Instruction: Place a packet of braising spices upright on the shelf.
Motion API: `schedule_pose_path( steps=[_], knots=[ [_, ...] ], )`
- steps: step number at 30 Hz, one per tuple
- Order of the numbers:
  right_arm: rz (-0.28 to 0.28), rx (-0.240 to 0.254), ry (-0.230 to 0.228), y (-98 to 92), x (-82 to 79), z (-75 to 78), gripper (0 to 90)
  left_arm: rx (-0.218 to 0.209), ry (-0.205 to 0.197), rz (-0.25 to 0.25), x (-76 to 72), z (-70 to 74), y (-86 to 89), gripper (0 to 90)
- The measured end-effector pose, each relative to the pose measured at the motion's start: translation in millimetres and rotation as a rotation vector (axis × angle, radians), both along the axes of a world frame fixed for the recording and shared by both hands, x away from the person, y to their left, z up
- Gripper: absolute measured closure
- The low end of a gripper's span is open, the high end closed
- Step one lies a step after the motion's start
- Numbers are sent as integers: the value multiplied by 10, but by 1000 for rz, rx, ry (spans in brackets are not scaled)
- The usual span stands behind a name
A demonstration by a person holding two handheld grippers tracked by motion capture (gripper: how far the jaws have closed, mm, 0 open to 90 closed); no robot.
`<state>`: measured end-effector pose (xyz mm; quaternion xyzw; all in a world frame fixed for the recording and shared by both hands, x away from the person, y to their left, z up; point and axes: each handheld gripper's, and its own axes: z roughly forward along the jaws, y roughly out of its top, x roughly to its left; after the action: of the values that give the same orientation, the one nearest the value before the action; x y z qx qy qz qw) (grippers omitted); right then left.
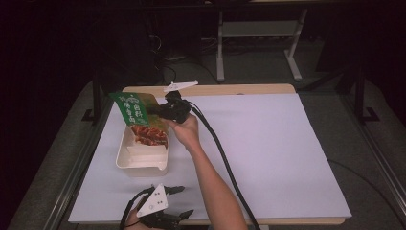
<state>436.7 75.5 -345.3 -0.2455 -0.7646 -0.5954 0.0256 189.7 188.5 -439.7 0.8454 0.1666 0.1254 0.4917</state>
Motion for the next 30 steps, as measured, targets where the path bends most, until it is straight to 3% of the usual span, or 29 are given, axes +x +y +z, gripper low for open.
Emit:
schedule_pose_path(
  steps=[26, 30],
  knots=[
    [-22, -32, -4, -39, 31, -31, 892, 5, 8, 17, 24, -8, 0, 254],
    [-38, -52, -3, -73, 34, -10, 824, 1, 6, 24, 36, -8, 16, 246]
  ],
)
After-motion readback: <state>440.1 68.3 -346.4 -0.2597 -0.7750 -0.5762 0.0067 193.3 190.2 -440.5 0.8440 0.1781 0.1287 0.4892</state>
